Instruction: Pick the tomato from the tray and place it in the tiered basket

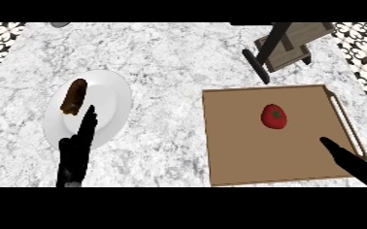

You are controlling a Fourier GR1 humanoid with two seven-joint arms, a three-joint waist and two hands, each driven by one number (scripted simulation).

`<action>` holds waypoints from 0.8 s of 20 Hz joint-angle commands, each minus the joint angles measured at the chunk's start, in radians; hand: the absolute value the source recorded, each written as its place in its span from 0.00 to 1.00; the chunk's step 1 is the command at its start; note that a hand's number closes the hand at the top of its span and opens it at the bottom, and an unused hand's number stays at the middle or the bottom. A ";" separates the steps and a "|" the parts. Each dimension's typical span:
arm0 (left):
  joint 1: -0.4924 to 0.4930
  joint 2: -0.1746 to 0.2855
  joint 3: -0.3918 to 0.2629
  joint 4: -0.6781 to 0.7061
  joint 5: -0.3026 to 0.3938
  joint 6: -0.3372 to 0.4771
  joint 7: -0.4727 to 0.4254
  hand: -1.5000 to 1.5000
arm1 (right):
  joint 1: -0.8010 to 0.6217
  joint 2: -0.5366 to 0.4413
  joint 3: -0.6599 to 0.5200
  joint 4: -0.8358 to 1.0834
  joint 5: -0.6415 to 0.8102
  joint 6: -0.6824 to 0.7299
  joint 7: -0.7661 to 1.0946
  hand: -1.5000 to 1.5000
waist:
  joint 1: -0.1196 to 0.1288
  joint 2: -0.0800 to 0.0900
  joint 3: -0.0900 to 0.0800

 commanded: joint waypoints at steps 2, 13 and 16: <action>-0.006 -0.020 -0.018 0.016 -0.012 0.006 0.000 0.50 | 0.097 -0.110 0.072 -0.052 0.164 0.165 0.268 0.00 | 0.019 0.012 -0.005; -0.047 -0.023 -0.025 0.019 -0.014 -0.021 0.021 0.50 | -0.113 -0.134 0.150 -0.230 0.563 0.543 0.900 0.00 | 0.062 0.010 0.001; -0.023 -0.040 -0.040 0.032 -0.023 -0.020 -0.004 0.50 | -0.191 -0.058 0.212 -0.161 0.665 0.621 0.965 0.00 | 0.071 0.010 0.004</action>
